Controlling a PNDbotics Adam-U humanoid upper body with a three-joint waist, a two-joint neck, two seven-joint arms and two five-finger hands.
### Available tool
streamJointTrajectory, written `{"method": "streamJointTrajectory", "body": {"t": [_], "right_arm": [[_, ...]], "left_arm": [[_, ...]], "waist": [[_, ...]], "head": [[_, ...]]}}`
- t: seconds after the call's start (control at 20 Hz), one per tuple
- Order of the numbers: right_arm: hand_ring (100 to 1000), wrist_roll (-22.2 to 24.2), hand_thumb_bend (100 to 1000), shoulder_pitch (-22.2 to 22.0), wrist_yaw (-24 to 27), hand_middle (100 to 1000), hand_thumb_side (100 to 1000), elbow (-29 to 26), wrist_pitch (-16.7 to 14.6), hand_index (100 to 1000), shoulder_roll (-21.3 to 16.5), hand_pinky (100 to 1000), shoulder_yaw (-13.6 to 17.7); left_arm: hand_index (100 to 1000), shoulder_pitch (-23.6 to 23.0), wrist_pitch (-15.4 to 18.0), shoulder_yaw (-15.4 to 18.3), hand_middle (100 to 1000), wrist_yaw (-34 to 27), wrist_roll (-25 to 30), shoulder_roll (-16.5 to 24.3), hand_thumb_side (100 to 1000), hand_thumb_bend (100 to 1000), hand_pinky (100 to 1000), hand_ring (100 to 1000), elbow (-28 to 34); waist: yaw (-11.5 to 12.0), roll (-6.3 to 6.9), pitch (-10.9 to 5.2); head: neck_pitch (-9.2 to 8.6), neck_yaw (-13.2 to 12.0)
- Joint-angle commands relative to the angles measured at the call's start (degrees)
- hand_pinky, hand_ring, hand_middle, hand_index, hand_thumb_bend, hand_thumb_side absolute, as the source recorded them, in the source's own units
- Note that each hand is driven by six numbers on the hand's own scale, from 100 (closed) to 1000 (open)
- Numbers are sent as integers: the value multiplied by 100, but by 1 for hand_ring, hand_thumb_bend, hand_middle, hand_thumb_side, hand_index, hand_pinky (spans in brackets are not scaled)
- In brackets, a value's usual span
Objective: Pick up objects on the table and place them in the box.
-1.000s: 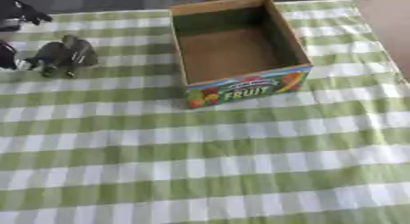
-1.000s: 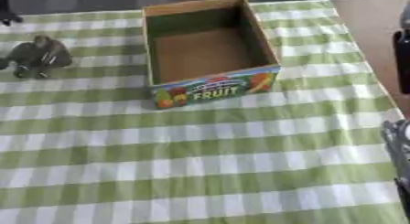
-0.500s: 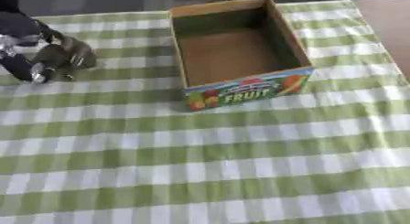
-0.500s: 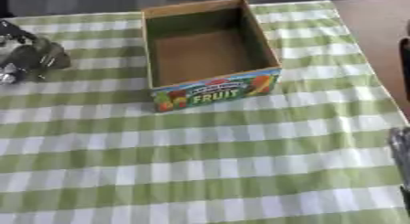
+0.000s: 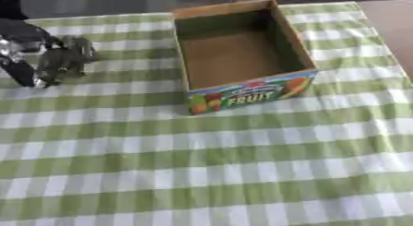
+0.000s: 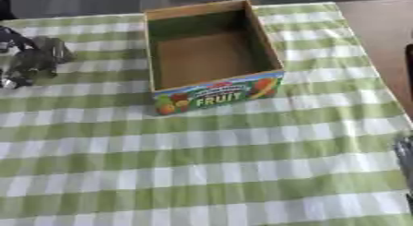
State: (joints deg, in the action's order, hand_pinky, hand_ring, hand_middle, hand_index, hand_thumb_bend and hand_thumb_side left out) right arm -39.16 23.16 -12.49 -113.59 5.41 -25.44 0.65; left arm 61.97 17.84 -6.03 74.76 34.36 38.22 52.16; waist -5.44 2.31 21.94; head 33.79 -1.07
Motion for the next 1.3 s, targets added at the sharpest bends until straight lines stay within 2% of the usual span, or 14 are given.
{"method": "streamJointTrajectory", "body": {"t": [0.05, 0.3, 0.75, 0.9, 1.3], "right_arm": [[615, 0, 100, 35, 9, 680, 668, -100, 37, 805, -68, 819, 35], [615, 19, 100, 18, -3, 680, 666, -100, 73, 803, -67, 819, 25], [615, 12, 100, -5, -40, 679, 664, -100, 104, 802, -56, 819, 22], [615, 7, 100, -8, -60, 680, 663, -100, 114, 802, -45, 820, 13], [615, -28, 100, -19, -60, 679, 658, -100, 140, 800, -37, 820, 16]], "left_arm": [[937, 81, 4, 79, 777, -156, -157, 44, 307, 316, 918, 831, 2], [930, 147, -247, 104, 752, -138, -161, 25, 385, 339, 910, 819, -23], [940, 223, -543, 115, 755, 83, 142, -3, 423, 372, 917, 824, -21], [904, 233, -542, 96, 728, 81, 179, -24, 410, 366, 900, 798, 30], [805, 217, -491, 80, 653, 84, -117, -52, 402, 258, 845, 737, 79]], "waist": [[-16, -17, -91], [-24, -10, -90], [-23, 25, -101], [-24, 36, -104], [-53, 36, -102]], "head": [[-59, -37], [-47, -60], [-51, -97], [-56, -106], [-84, -124]]}}
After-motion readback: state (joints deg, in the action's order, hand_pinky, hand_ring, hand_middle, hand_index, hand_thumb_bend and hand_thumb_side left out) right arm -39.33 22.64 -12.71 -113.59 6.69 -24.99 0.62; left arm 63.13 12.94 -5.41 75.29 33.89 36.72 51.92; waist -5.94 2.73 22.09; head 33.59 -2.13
